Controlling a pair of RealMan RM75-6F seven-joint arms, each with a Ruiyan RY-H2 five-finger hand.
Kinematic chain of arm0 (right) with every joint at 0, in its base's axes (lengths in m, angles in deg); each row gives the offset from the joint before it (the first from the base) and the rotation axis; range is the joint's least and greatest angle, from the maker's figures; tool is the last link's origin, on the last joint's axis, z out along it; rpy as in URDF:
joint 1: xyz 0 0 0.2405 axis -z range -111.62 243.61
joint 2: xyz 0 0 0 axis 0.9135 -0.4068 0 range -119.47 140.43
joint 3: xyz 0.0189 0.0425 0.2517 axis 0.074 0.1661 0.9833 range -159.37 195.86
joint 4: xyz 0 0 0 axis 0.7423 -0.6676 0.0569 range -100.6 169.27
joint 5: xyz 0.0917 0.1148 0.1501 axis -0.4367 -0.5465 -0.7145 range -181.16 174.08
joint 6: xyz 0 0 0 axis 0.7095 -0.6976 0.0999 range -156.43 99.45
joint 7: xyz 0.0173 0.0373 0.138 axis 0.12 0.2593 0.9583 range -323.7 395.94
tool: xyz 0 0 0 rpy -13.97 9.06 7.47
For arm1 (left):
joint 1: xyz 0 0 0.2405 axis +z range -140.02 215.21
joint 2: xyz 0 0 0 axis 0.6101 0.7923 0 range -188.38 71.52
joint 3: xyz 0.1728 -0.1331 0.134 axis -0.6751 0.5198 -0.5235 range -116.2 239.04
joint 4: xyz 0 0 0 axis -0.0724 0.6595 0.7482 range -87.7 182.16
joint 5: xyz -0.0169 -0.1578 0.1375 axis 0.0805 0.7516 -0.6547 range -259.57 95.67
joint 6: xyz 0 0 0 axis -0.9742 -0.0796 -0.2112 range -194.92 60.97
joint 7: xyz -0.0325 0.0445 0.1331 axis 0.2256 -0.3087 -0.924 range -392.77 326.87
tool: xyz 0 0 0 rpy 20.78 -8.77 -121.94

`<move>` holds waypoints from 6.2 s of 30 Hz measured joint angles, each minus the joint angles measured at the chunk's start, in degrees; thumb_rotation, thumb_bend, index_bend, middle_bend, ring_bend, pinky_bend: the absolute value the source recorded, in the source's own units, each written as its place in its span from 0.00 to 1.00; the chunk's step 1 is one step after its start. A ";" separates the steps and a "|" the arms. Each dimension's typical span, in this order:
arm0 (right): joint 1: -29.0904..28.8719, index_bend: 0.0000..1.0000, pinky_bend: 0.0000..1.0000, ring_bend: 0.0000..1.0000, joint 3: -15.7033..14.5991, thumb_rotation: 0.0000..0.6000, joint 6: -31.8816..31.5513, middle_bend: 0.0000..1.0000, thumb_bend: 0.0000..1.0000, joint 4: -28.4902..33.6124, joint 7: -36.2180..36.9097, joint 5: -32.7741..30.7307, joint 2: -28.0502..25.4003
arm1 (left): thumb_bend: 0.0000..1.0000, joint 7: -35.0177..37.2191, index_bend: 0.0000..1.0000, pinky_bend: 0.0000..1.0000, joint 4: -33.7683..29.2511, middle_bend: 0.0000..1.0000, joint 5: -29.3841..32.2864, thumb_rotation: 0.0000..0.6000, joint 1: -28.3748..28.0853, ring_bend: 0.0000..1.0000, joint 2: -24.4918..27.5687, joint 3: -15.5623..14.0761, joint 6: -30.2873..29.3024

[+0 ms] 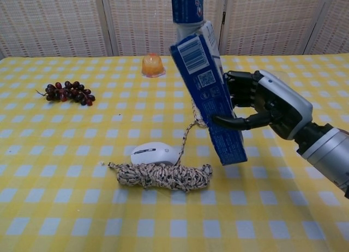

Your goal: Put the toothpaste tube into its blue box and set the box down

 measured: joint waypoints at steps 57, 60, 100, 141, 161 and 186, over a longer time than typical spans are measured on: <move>0.86 0.55 0.57 0.46 1.71 1.00 -4.45 0.44 0.25 4.22 5.53 -1.26 -0.52 | 0.19 -3.95 0.01 1.00 -0.40 1.00 -15.81 1.00 6.47 1.00 -6.57 -9.12 -1.82; 0.90 0.55 0.57 0.46 1.70 1.00 -4.54 0.44 0.25 4.45 5.44 -1.21 -0.69 | 0.18 -4.16 0.00 1.00 -0.40 1.00 -15.12 1.00 6.47 1.00 -6.39 -8.68 -1.22; 2.19 0.53 0.52 0.43 1.15 1.00 -6.83 0.39 0.25 1.04 13.63 -0.94 0.26 | 0.18 -10.28 0.00 0.93 4.76 0.72 -27.62 1.00 11.33 0.68 -5.76 -12.77 -2.54; 3.02 0.48 0.52 0.41 -3.47 1.00 -0.97 0.39 0.25 -2.97 -5.70 0.42 -10.89 | 0.19 -15.61 0.17 0.33 14.09 0.33 -40.91 1.00 19.10 0.27 7.48 -24.25 1.38; 4.06 0.45 0.40 0.35 -9.28 1.00 17.03 0.31 0.25 8.55 -32.67 -2.54 -28.53 | 0.18 -16.55 0.08 0.00 43.11 0.07 -45.12 1.00 26.59 0.00 9.54 -30.84 0.42; 13.83 0.00 0.00 0.00 -6.70 1.00 2.93 0.00 0.25 26.96 -59.79 -5.95 -39.54 | 0.16 -17.47 0.01 0.00 43.15 0.00 -49.36 1.00 34.59 0.00 14.92 -35.23 -3.55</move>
